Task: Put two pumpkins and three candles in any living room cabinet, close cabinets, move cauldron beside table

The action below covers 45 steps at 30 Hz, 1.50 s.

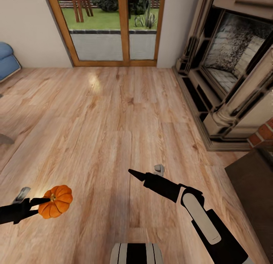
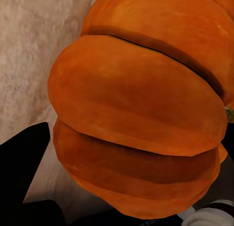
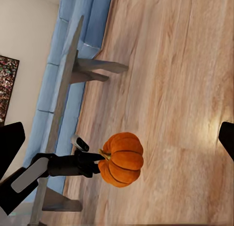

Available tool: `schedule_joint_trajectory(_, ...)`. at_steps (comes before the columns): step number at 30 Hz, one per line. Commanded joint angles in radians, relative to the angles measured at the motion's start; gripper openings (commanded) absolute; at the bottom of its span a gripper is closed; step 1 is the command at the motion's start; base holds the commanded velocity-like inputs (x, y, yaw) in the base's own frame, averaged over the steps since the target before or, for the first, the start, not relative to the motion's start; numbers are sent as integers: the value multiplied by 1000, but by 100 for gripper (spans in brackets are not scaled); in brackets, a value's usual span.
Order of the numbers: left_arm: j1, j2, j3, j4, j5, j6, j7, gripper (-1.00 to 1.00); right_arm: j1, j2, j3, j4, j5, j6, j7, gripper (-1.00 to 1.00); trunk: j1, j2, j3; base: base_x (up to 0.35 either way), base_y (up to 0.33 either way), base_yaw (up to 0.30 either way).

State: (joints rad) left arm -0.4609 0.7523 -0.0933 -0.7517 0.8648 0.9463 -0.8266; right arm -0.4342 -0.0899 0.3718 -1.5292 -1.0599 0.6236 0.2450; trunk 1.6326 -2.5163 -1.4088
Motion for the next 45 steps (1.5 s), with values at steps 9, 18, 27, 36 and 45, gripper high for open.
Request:
schedule_joint_trajectory(9, -1, -1, -3, 0, 2, 4, 0, -100, -1, -1, -1, 0, -3, -19, -26, 100, -5, 2, 34, -65, 0, 0)
schedule_joint_trajectory(18, -1, -3, -6, -2, 4, 5, 1, -100, -1, -1, 0, -1, -2, -43, -106, 100, -9, 4, 69, -1, 0, 0)
schedule_joint_trajectory(27, -1, -24, -16, -40, 5, 4, 9, -100, -1, -1, 1, -1, -3, -44, -109, 100, -13, 6, 104, 0, 0, 0)
schedule_joint_trajectory(36, -1, -64, -27, -62, -2, 3, 16, -100, 0, 0, 2, 32, -3, -96, -110, 100, -17, 8, 139, 0, 0, 62)
schedule_joint_trajectory(45, -1, -65, -24, -63, 5, 3, 8, -100, 0, 1, 4, 66, -2, -114, -110, 100, -17, 8, 147, 0, 0, 260)
